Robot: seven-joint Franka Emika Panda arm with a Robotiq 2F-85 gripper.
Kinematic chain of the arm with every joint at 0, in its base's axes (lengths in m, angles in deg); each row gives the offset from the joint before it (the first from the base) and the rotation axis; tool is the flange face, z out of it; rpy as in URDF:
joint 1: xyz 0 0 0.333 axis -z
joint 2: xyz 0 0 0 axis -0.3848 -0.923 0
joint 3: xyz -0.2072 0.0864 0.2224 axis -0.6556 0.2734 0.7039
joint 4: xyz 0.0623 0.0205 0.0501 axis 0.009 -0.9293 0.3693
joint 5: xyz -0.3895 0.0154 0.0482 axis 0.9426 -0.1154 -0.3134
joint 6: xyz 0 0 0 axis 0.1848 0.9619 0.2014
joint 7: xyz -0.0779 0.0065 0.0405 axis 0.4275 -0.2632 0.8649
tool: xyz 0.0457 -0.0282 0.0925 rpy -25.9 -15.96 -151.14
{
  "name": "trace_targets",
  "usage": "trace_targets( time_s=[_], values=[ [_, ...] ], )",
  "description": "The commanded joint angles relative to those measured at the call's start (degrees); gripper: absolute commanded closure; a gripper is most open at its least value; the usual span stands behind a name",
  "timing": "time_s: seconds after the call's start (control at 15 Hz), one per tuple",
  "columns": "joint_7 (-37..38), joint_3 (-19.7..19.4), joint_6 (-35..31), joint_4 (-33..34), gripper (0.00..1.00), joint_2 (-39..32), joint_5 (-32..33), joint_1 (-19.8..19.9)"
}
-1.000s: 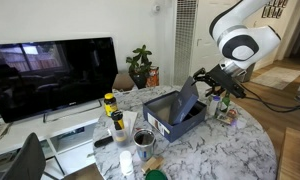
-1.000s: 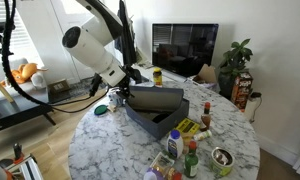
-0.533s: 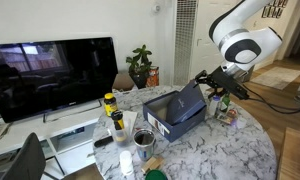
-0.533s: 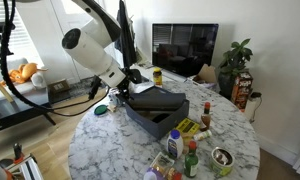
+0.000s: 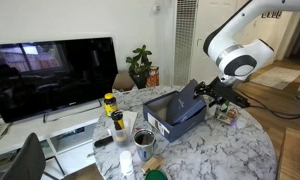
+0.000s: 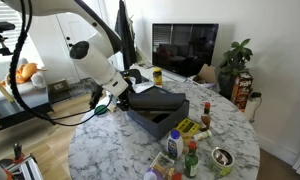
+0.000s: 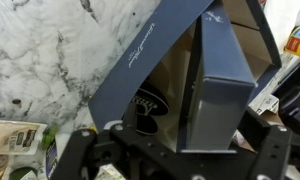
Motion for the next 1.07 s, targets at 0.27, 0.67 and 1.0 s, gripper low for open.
trace_targets(
  time_s=[0.27,0.67,1.0],
  values=[
    [13.04,5.27,-0.22,-1.16,0.47,-1.60,19.41,5.49],
    [17.67,4.27,-0.70,-0.45,0.91,3.22,27.49,7.53],
    [18.98,3.42,0.06,0.76,1.00,10.52,27.57,8.15]
  ],
)
